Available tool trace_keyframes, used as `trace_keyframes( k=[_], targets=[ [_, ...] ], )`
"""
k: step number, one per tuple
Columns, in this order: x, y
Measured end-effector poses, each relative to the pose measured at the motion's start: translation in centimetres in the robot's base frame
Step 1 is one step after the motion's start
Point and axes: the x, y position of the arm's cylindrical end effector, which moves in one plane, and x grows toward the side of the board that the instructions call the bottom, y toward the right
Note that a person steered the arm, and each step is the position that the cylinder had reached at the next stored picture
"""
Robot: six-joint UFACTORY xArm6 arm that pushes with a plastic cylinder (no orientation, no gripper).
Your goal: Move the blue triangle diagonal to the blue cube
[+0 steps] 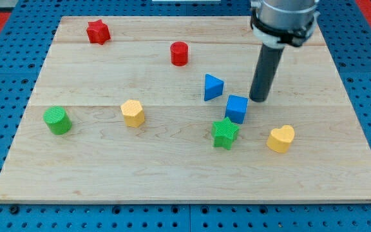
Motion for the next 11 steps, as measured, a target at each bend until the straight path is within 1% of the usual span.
trace_keyframes(
  k=[1, 2, 3, 4, 5, 6, 8, 9, 10, 11],
  targets=[
    [2.4, -5.1],
    [5.8, -2.6],
    [2.0, -4.0],
    [-3.6, -4.3],
    [-7.1, -13.4],
    [-2.6, -14.0],
    [-3.1, -5.6],
    [-2.1, -0.2],
    [3.0, 0.1],
    [-2.3, 0.4]
  ],
)
